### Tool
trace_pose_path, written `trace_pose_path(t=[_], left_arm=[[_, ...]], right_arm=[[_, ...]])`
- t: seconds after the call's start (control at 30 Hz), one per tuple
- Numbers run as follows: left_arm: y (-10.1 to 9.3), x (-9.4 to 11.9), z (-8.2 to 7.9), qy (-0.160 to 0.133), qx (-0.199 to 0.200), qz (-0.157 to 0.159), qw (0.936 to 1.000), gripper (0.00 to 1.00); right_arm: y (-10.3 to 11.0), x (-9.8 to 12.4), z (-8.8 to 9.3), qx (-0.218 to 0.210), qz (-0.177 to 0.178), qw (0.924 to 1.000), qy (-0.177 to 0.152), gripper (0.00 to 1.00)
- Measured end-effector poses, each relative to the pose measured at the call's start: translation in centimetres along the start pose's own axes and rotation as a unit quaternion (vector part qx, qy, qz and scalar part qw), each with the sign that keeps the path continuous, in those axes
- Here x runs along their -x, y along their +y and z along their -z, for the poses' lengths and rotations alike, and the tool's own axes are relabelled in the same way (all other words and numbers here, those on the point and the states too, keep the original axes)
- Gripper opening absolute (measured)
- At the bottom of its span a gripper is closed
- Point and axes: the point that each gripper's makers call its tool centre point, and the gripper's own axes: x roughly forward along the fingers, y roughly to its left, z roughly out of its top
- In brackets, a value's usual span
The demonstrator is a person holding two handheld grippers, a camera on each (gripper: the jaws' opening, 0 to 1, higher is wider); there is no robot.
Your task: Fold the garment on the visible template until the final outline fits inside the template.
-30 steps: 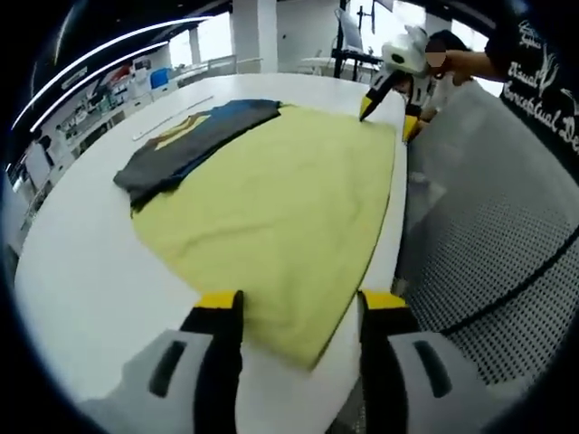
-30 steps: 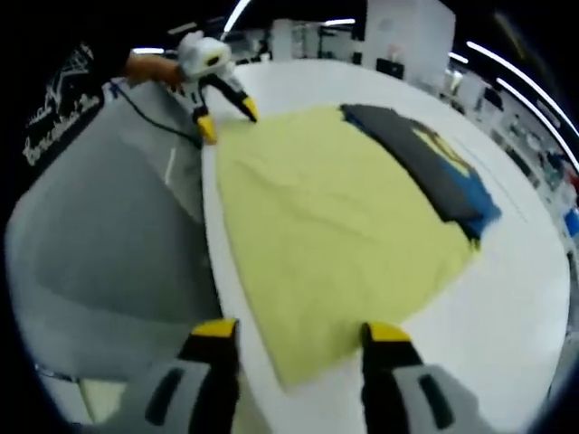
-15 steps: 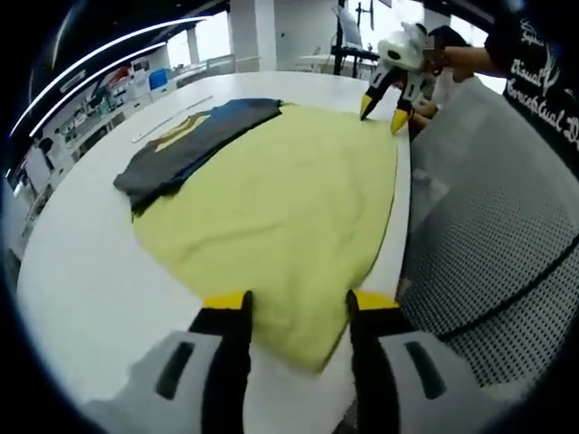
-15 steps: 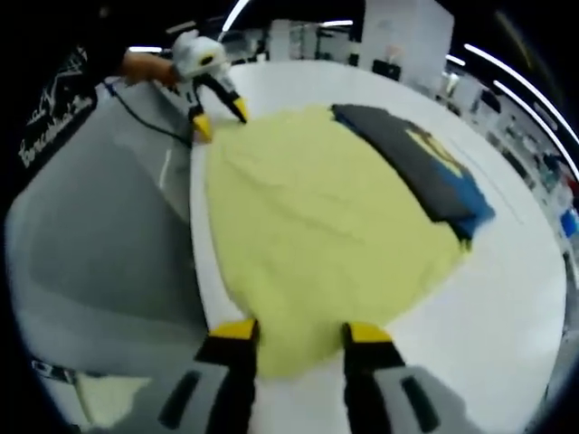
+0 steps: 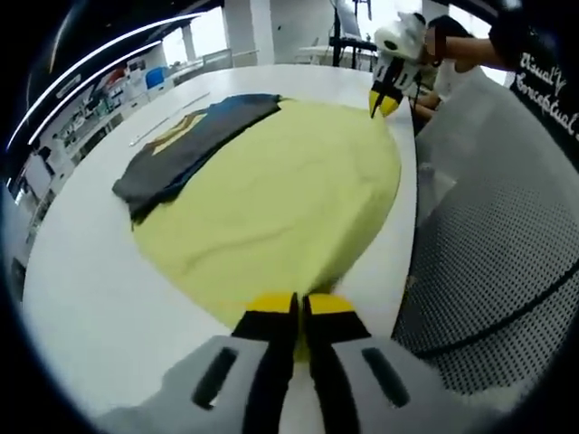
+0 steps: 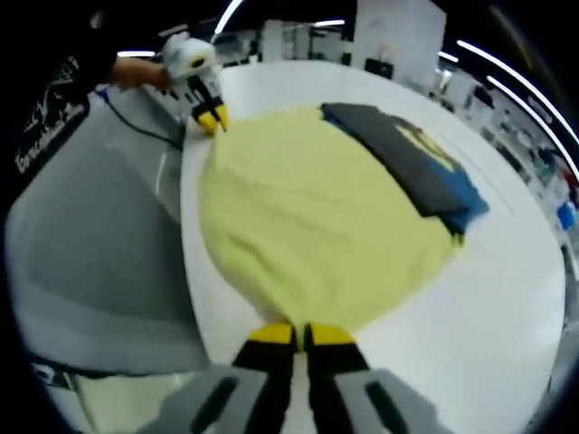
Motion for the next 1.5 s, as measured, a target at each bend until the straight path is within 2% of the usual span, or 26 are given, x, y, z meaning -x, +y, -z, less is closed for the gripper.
trace_pose_path(t=[0.33,0.43,0.63,1.0,1.13,1.5], left_arm=[[-1.0,1.0,-0.4,0.002,0.013,-0.007,0.9999,0.0],[-1.6,1.4,-0.5,0.003,0.035,-0.002,0.9994,0.0],[-2.2,1.9,0.2,0.009,0.042,0.002,0.9991,0.0],[-4.1,3.1,0.7,0.002,0.072,0.012,0.9974,0.0],[-5.4,3.5,0.2,0.003,0.084,0.018,0.9963,0.0],[-6.8,4.6,-0.2,0.008,0.089,0.031,0.9955,0.0]], right_arm=[[0.8,1.1,0.0,-0.006,-0.01,0.9999,-0.011,0.0],[1.3,1.3,0.1,-0.008,-0.013,0.9998,-0.011,0.0],[2.9,2.0,0.4,-0.018,-0.023,0.9995,-0.014,0.0],[5.0,3.1,0.8,-0.033,-0.035,0.9987,-0.014,0.0],[5.3,3.5,1.0,-0.04,-0.033,0.9985,-0.015,0.0],[5.6,4.4,1.3,-0.048,-0.045,0.9977,-0.017,0.0]])
